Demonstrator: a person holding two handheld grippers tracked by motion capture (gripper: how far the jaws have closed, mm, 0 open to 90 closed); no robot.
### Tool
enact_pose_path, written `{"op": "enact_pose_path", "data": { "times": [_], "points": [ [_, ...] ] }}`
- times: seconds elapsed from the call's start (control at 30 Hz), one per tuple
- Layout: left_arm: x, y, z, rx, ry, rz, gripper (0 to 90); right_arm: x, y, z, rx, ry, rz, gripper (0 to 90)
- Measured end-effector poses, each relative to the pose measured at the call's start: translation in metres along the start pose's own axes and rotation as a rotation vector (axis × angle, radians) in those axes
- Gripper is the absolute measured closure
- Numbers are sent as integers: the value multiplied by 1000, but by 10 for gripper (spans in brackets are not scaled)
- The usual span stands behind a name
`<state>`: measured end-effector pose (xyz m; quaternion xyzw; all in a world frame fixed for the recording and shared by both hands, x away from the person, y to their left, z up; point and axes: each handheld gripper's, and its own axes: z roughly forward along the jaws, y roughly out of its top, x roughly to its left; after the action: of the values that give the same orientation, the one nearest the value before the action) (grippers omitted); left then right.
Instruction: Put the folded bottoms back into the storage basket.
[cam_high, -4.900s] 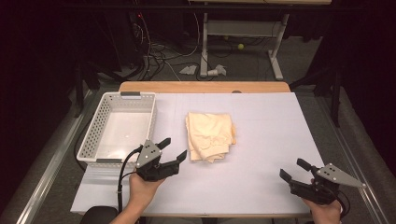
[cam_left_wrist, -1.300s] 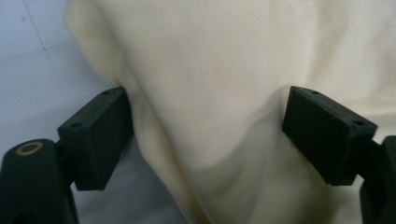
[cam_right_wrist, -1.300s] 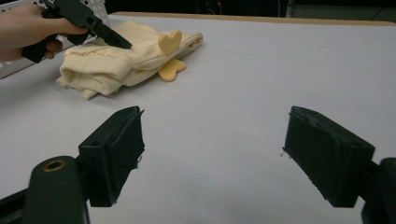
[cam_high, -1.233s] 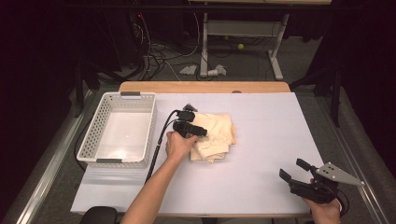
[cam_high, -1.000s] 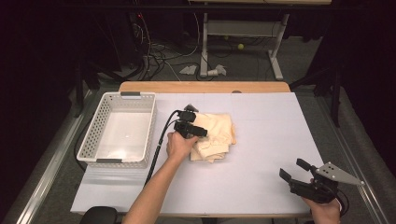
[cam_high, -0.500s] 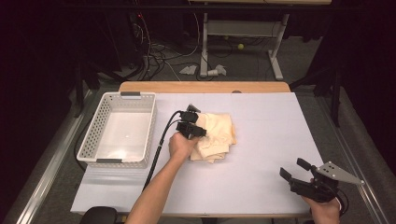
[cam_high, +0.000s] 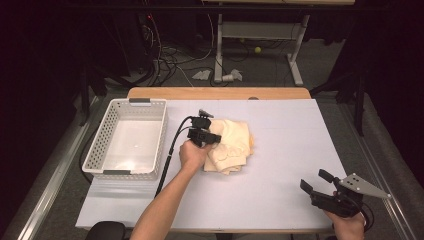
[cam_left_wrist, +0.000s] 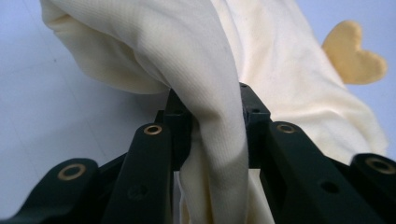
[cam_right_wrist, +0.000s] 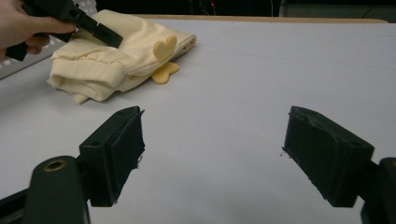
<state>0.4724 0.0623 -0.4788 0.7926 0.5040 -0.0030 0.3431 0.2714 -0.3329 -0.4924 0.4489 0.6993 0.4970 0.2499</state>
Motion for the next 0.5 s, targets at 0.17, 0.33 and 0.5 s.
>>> {"op": "enact_pose_path", "data": {
  "times": [0.17,0.33,0.5],
  "points": [
    [-6,2,-8,-27,-22,12,695,0,0,-1,-4,-1,-4,207],
    [-14,5,-15,-42,-29,39,695,0,0,-1,-2,1,-5,208],
    [-22,8,-20,-54,-40,66,696,0,0,-1,-4,4,-6,208]
  ]
}}
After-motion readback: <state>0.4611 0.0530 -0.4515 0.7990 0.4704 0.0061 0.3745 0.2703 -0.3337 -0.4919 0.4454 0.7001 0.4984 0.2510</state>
